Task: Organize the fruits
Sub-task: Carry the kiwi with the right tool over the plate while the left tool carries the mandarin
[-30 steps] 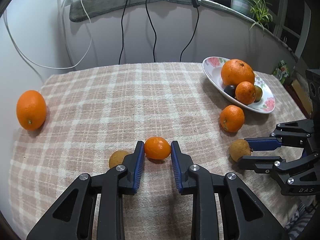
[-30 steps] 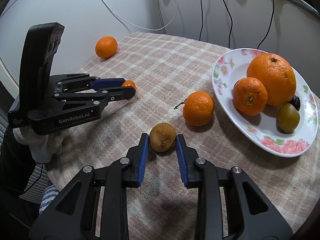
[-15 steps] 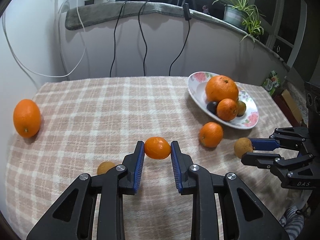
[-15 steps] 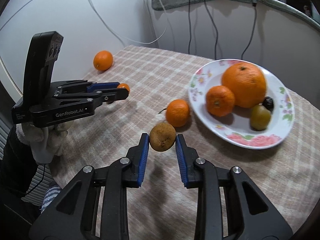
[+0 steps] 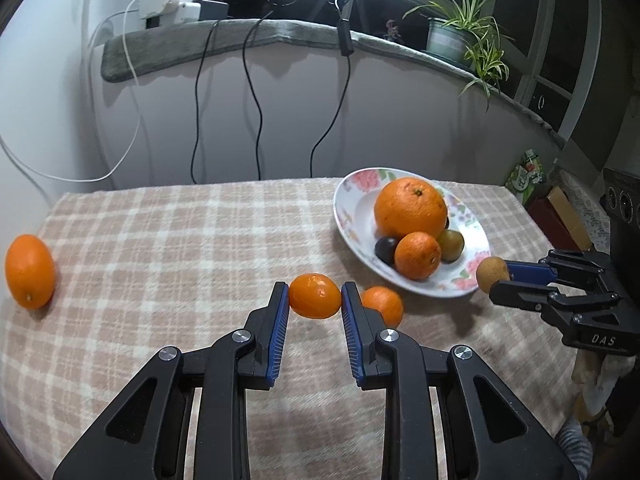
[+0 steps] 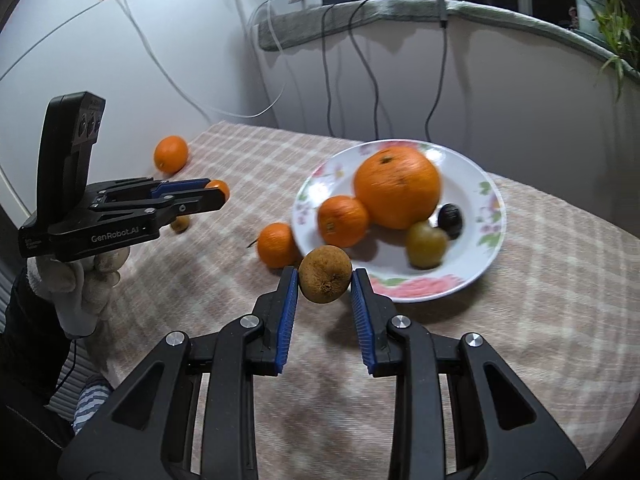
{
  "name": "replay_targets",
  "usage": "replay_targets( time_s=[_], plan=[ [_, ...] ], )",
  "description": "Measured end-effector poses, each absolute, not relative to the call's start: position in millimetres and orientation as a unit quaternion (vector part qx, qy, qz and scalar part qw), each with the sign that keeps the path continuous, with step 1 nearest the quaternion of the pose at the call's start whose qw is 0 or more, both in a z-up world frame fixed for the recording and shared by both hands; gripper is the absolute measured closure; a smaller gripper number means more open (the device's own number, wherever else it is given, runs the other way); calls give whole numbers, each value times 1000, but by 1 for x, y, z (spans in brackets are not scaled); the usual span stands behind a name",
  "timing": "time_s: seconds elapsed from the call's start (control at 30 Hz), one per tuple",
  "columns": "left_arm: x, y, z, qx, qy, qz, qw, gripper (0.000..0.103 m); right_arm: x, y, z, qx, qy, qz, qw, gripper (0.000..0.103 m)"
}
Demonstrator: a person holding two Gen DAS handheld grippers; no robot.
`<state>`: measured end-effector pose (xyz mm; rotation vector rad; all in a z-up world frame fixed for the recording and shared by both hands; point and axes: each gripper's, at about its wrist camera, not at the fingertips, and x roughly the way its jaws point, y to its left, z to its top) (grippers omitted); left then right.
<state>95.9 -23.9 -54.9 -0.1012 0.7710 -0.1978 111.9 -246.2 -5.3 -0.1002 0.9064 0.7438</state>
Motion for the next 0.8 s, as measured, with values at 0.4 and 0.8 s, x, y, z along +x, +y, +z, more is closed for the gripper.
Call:
replay_targets(
  time_s=[0.4,0.8],
  plan=[
    [115,-36,-52,-50,374,-107,920,78,143,-279,4,-35,418,313,852,74],
    [139,-43,-55,-47,379,-114,917,78,177,-296,-3,-36,421,289,859,74]
  ],
)
